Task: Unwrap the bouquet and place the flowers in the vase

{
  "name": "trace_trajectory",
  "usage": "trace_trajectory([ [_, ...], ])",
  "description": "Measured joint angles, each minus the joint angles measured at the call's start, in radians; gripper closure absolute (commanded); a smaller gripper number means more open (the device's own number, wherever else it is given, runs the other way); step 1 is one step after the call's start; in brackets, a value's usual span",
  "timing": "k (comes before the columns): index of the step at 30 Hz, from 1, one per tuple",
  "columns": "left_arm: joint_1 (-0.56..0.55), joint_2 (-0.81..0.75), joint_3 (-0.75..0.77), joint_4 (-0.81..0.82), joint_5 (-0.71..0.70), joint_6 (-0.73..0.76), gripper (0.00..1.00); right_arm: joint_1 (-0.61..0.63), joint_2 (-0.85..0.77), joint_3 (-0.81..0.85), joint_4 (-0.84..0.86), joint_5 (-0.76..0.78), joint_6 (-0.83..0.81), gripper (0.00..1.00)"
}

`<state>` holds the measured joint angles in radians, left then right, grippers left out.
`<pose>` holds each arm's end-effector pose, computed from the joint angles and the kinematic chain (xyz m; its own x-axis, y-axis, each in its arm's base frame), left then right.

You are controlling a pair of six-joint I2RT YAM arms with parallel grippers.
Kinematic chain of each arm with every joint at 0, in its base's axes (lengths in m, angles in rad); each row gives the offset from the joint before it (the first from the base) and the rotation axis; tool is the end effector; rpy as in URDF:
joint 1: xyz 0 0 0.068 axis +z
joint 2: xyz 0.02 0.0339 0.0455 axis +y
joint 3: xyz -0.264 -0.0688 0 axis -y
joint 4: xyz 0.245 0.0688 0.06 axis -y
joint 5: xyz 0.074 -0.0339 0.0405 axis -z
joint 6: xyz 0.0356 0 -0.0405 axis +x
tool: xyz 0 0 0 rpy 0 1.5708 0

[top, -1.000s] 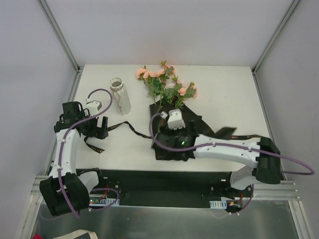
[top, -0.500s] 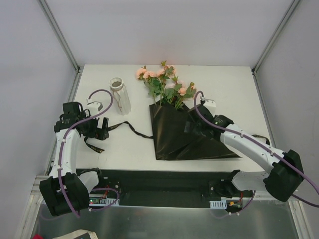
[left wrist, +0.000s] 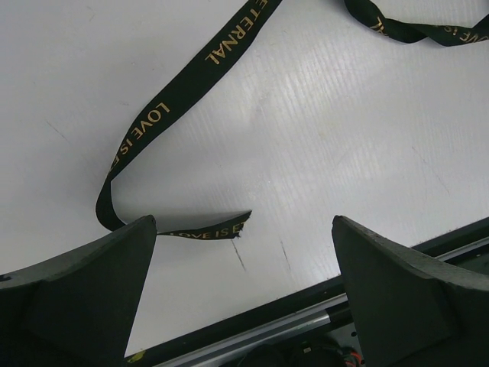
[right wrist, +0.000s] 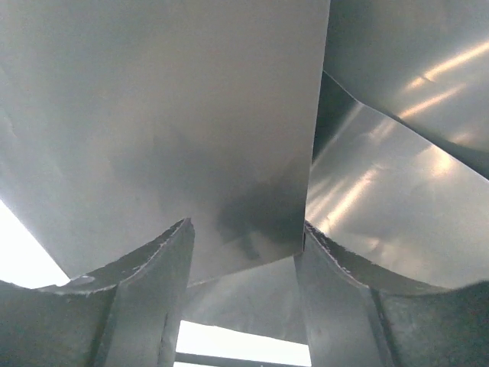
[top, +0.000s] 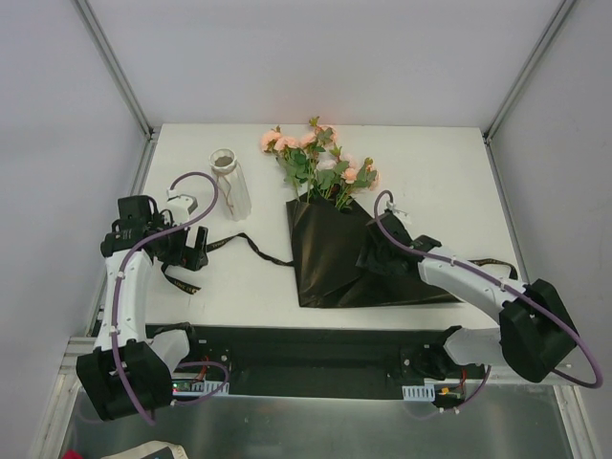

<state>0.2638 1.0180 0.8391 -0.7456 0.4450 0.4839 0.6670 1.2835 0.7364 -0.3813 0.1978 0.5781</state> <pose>0.1942 0.0366 0.2689 -0.6753 0.2526 -0.6930 0.3718 0.9280 -0.0240 0.2014 0.1497 0.2033 -0.8077 0.0459 -0.5877 -0.0868 0.9768 0.1956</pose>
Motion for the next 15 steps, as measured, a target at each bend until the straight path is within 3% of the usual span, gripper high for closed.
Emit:
trace_trajectory([
  [3,0.000,-0.010,0.000,-0.002,0.000,0.005,0.01,0.000,0.017,0.000,0.041,-0.005,0.006,0.56],
  [6,0.000,-0.015,0.000,-0.002,0.000,0.006,0.01,0.000,0.032,0.002,0.061,-0.005,0.003,0.81],
  [9,0.000,-0.015,0.000,-0.002,0.000,0.006,0.01,0.000,0.041,0.014,0.069,-0.005,-0.001,0.97],
  [15,0.000,-0.017,0.000,-0.002,0.000,0.001,0.01,0.043,0.044,0.109,0.072,0.011,-0.051,0.99],
])
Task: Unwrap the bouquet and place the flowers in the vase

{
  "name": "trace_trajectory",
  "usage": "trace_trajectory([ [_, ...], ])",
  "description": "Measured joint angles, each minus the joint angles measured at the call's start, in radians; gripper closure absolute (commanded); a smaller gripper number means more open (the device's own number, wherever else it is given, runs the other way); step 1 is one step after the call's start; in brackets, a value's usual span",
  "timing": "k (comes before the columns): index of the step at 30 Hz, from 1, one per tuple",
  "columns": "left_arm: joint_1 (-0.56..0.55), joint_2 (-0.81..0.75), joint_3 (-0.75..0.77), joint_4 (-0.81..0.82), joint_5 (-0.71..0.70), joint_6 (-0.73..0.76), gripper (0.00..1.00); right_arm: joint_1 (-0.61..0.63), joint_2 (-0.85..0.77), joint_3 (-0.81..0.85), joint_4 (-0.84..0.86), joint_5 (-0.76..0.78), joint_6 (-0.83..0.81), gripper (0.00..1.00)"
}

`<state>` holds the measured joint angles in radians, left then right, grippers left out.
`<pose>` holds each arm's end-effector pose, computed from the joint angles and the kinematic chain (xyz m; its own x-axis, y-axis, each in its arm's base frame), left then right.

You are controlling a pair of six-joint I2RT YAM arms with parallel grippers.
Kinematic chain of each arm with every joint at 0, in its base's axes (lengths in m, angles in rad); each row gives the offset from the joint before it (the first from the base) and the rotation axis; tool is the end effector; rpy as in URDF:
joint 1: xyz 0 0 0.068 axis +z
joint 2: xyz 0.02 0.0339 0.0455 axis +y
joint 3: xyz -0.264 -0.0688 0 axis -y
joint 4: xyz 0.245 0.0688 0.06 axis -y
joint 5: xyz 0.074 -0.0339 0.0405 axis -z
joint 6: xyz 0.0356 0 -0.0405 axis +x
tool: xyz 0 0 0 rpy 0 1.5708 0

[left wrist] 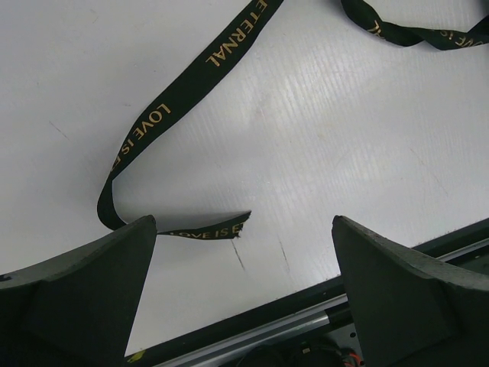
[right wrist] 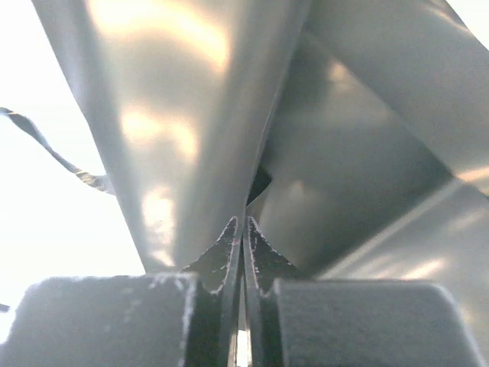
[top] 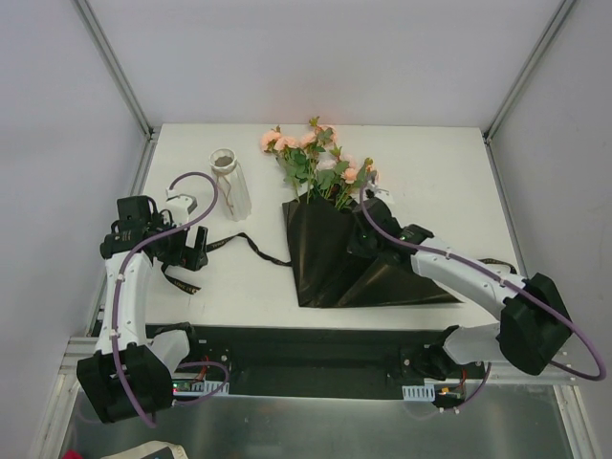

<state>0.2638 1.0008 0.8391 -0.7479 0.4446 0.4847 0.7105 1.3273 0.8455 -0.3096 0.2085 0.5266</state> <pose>0.1915 0.0359 0.2718 -0.6651 0.2561 -0.7015 0.3723 0.9280 -0.0142 0.2154 0.1756 0.2319 -0.7314 0.0193 -0.6816 -0.1853 0.9564 0.2260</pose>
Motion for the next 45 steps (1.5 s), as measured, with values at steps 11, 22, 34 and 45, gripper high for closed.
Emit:
trace_trajectory([
  [11,0.000,-0.017,0.068,-0.021,-0.001,-0.060,0.01,0.311,0.236,0.379,0.105,-0.058,-0.250,0.99],
  [22,0.000,-0.033,0.177,-0.069,-0.019,-0.090,0.01,0.484,0.556,0.601,0.125,-0.296,-0.348,0.33],
  [34,0.000,-0.007,0.368,-0.138,-0.015,-0.074,0.01,0.509,0.510,0.612,0.134,-0.387,-0.341,0.19],
  [45,-0.408,0.214,0.419,-0.146,0.104,-0.090,0.01,0.154,-0.125,0.293,0.048,-0.169,-0.341,0.32],
])
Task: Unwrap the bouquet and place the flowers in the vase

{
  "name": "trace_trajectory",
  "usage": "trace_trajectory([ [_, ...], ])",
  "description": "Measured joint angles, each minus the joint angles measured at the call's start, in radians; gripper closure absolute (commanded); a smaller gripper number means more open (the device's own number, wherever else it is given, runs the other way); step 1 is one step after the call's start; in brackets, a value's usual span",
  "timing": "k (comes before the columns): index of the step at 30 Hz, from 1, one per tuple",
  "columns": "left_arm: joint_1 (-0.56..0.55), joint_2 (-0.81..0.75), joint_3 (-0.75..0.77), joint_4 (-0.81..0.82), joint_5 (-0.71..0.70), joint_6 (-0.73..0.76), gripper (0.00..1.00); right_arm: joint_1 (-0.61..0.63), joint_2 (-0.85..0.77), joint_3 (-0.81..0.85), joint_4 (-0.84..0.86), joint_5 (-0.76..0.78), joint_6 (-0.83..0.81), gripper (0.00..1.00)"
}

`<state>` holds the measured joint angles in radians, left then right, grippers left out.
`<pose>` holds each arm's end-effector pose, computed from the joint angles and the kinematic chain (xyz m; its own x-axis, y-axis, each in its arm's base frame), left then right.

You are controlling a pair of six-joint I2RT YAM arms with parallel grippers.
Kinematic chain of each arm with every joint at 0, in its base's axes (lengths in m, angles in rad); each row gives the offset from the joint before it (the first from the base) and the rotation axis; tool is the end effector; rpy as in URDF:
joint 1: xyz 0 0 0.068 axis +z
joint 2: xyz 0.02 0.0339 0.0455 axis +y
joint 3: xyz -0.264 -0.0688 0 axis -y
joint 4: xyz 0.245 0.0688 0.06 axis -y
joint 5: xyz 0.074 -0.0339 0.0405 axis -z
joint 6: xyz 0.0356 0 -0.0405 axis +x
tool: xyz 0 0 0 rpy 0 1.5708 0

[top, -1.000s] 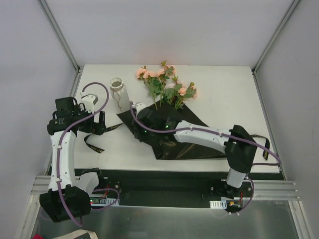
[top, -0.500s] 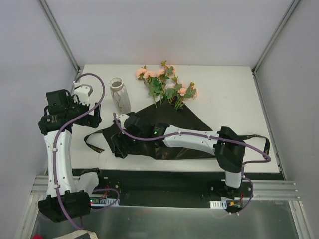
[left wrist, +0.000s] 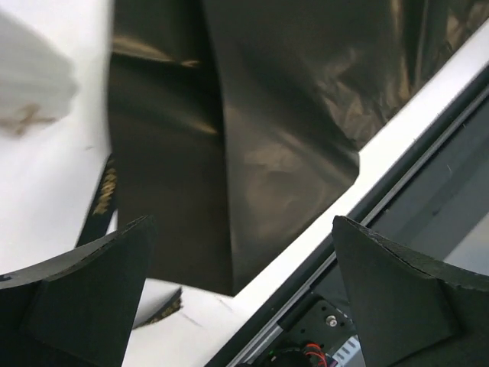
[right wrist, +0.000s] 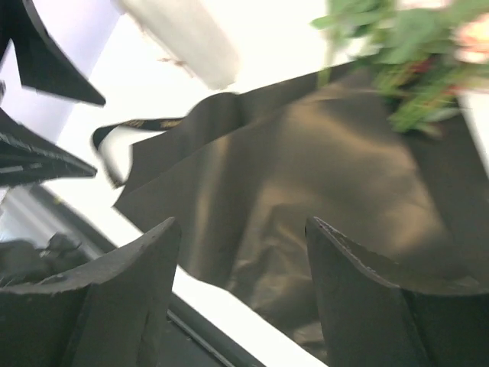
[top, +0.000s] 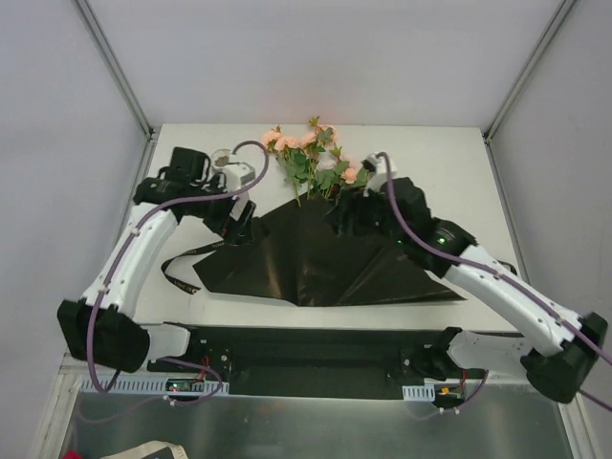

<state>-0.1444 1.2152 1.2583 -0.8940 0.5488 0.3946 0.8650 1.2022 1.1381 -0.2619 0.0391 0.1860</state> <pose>0.2339 -0.0528 0.3530 -0.5088 0.4054 -0.7594 0.7136 0.6921 -0.1086 0.1807 0.2099 0.3689 -0.3403 -0.1145 -0.9333 -0.6854 0.7097 0.1629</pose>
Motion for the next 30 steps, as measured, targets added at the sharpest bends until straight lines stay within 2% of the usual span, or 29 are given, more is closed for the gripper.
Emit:
trace_trajectory([
  [4,-0.160,0.202,0.024,0.056,0.000,-0.014,0.01,-0.105,-0.187,-0.072,-0.098,0.082,-0.003,0.35],
  [6,-0.200,0.308,0.058,0.078,-0.007,-0.015,0.01,-0.132,-0.241,-0.095,-0.134,0.097,-0.004,0.36],
  [10,-0.220,0.529,0.170,0.121,-0.024,-0.018,0.02,-0.186,-0.301,-0.144,-0.192,0.104,-0.003,0.38],
  [13,-0.220,0.638,0.239,0.140,-0.034,-0.018,0.03,-0.233,-0.309,-0.196,-0.217,0.087,0.001,0.39],
  [18,-0.224,0.705,0.307,0.150,-0.035,-0.017,0.11,-0.290,-0.300,-0.228,-0.222,0.030,0.005,0.42],
  [19,-0.225,0.711,0.318,0.151,-0.035,-0.017,0.15,-0.296,-0.298,-0.228,-0.221,0.018,0.005,0.42],
  [20,-0.229,0.716,0.327,0.156,-0.033,-0.017,0.25,-0.307,-0.295,-0.228,-0.218,-0.002,0.005,0.42],
  [21,-0.230,0.718,0.331,0.158,-0.030,-0.017,0.30,-0.315,-0.292,-0.228,-0.214,-0.015,0.005,0.42],
  [24,-0.235,0.718,0.332,0.157,-0.011,-0.014,0.38,-0.338,-0.286,-0.228,-0.213,-0.050,0.005,0.43],
  [30,-0.269,0.718,0.319,0.156,0.001,-0.009,0.37,-0.387,-0.286,-0.228,-0.211,-0.104,0.008,0.44],
])
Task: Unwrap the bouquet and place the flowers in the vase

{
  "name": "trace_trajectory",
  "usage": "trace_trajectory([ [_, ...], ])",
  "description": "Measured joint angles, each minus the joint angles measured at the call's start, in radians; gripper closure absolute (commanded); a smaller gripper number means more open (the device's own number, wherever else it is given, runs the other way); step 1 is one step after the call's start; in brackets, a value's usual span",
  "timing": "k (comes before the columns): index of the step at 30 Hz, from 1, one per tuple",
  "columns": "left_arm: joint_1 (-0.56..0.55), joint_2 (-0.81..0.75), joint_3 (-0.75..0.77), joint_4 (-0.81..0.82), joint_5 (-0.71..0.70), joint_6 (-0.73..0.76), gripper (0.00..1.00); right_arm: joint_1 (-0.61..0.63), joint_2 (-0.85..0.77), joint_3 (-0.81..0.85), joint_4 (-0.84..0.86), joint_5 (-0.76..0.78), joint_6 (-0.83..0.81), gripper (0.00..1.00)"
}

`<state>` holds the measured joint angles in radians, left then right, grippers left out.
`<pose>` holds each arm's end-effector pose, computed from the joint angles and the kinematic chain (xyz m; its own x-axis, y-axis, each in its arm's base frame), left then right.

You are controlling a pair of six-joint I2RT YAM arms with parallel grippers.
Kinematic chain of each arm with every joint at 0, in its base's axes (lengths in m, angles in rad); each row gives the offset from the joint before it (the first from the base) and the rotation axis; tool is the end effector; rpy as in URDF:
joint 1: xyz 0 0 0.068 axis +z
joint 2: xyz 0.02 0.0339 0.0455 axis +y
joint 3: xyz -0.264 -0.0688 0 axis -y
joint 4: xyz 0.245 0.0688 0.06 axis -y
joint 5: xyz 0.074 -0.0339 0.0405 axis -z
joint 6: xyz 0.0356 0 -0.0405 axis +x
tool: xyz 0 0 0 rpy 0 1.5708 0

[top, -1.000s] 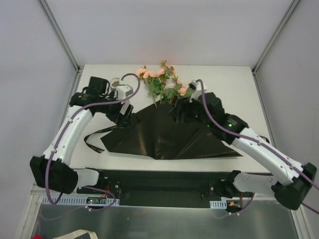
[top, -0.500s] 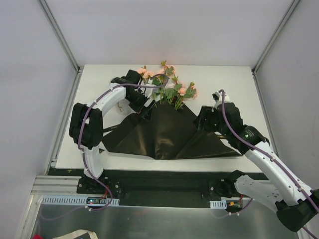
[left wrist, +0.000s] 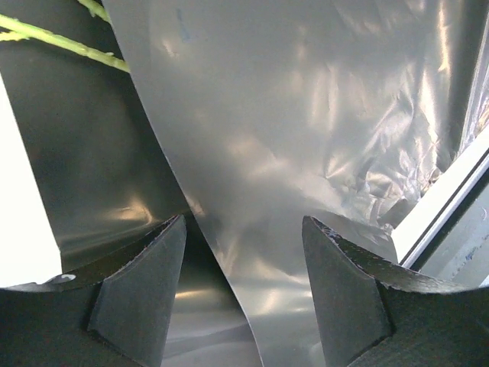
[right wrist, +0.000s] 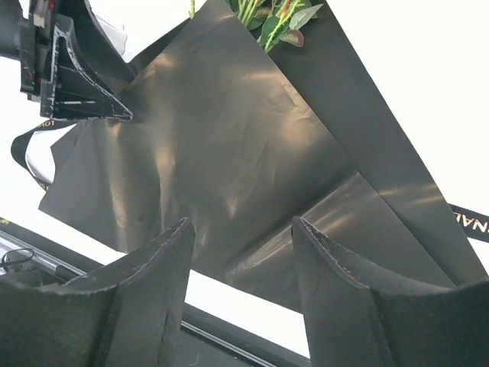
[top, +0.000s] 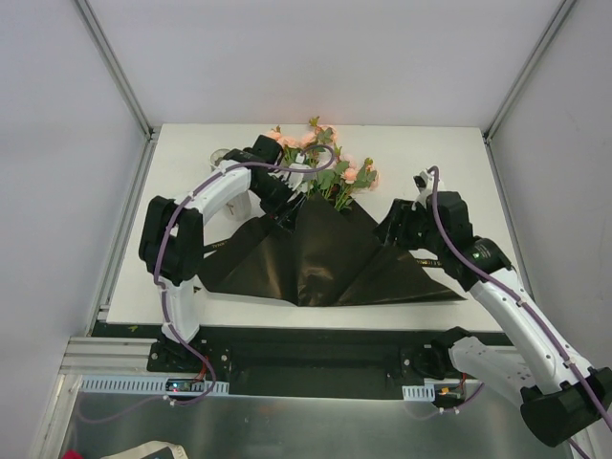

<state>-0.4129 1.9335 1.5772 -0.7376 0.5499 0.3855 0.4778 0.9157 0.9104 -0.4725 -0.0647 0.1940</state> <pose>0.3700 -0.1824 0.2384 -0.5428 0.5878 -0.5999 0.8266 0.5004 -0.2576 0.1781 0.0948 0.3312 -0.4990 -0.0417 -0.8656 -0.4216 0.8844 0.2004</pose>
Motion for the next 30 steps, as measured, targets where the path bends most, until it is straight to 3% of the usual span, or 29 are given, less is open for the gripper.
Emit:
trace_trajectory([
  [10,-0.011,0.031,-0.002,0.002,-0.029,0.002,0.36,-0.012,-0.025,0.000,0.016,-0.047,0.005,0.46],
  [14,-0.012,0.059,-0.002,0.002,-0.038,0.011,0.52,-0.012,-0.037,0.000,0.026,-0.056,0.009,0.48],
  [15,-0.012,0.060,-0.002,0.002,-0.039,0.015,0.70,-0.012,-0.038,0.000,0.027,-0.056,0.011,0.48],
  [18,-0.013,0.060,-0.002,0.003,-0.038,0.024,0.89,-0.013,-0.038,0.000,0.030,-0.056,0.013,0.50],
  [21,-0.014,0.060,-0.003,0.008,-0.038,0.025,1.00,-0.014,-0.037,0.000,0.034,-0.059,0.014,0.51],
  [30,-0.035,0.007,-0.025,0.012,-0.039,0.023,1.00,-0.016,0.005,0.000,0.058,-0.076,0.016,0.57],
])
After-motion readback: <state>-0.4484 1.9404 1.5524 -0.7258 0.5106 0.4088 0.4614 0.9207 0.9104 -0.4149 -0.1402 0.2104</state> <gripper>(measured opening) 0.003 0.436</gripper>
